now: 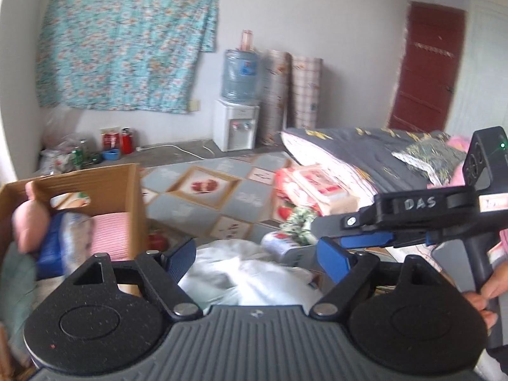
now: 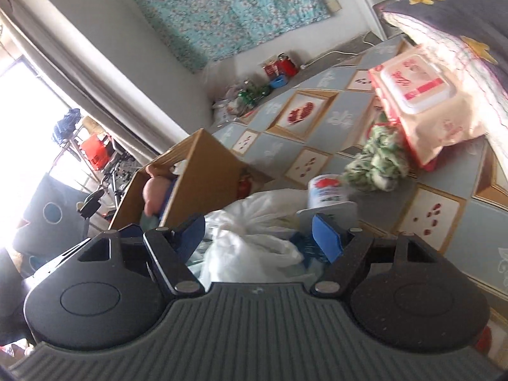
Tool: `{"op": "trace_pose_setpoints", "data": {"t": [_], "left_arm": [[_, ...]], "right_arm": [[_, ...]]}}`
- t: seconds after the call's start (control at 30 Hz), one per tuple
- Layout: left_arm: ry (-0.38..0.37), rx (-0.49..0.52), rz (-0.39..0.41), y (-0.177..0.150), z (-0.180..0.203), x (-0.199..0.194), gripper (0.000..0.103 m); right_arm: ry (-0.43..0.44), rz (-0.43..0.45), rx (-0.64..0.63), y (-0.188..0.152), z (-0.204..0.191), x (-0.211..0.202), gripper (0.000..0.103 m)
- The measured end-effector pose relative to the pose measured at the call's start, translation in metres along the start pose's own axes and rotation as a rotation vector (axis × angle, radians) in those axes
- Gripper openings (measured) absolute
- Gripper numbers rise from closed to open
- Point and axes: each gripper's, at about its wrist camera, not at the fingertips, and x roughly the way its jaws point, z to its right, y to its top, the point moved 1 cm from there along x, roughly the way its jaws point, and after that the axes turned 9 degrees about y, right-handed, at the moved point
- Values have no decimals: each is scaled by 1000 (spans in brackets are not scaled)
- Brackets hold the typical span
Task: Organize soft objects
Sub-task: 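Reach the left gripper to the white yogurt cup and grasp it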
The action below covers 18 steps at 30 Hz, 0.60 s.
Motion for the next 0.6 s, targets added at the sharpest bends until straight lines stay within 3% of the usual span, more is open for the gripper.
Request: {"op": "trace_pose_setpoints", "data": {"t": [0.23,0.47,0.6], "left_arm": [[-43,114,-112,1,42,72,60],[-42,186,-238,-8,51,120,33],[-36,206,-269,-9,54,132,27]], "right_arm": [[-38,6,51,-7,64,20,54],[-13,-38,48,-6,90,40,42],[24,-43,50,-5,99,50,37]]}}
